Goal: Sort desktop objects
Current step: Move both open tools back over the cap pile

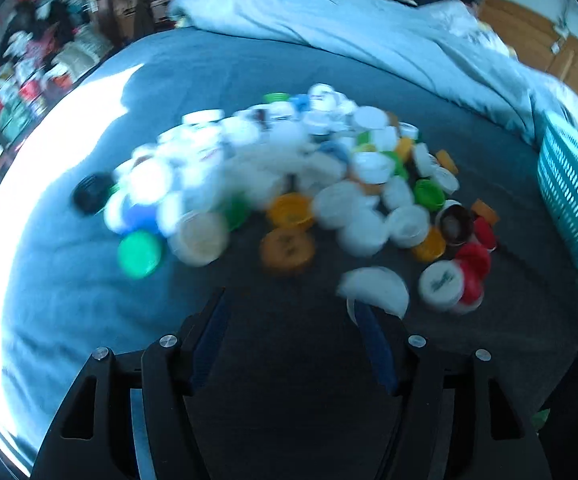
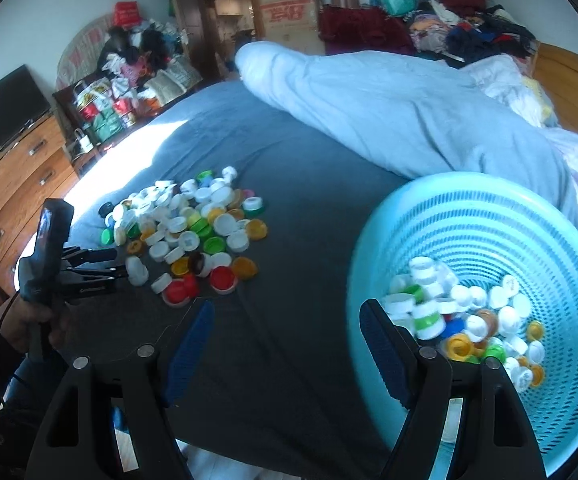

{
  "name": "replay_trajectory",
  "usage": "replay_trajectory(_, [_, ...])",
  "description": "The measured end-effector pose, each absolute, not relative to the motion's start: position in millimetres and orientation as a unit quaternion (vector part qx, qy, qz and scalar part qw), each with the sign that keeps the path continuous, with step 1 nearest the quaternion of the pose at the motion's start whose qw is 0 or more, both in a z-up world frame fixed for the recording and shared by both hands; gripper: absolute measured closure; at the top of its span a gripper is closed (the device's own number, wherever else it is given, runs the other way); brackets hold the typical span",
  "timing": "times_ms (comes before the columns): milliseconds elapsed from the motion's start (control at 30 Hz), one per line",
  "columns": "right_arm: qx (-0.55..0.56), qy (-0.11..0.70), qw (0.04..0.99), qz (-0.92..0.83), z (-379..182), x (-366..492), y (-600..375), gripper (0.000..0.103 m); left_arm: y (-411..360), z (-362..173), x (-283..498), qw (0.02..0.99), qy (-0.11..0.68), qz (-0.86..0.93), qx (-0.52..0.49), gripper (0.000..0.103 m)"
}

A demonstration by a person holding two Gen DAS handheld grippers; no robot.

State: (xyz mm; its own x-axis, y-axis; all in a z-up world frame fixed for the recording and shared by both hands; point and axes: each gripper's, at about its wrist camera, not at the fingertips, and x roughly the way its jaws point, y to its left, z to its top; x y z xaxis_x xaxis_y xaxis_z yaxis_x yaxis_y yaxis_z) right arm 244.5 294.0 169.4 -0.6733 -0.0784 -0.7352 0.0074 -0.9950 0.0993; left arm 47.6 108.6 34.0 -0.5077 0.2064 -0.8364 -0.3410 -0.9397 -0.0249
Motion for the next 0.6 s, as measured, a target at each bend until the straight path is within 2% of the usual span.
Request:
replay_trajectory(233, [0.42, -0.031, 0.046, -0.906, 156, 232, 265, 0.019, 58, 39, 65, 0.129, 0.027, 0.885, -0.447, 0.045])
replay_trajectory(600, [0.445, -0.021, 0.079, -0.892, 135, 220, 234, 0.019, 55, 34, 53, 0.144, -0.014, 0.887, -0.439, 0.045])
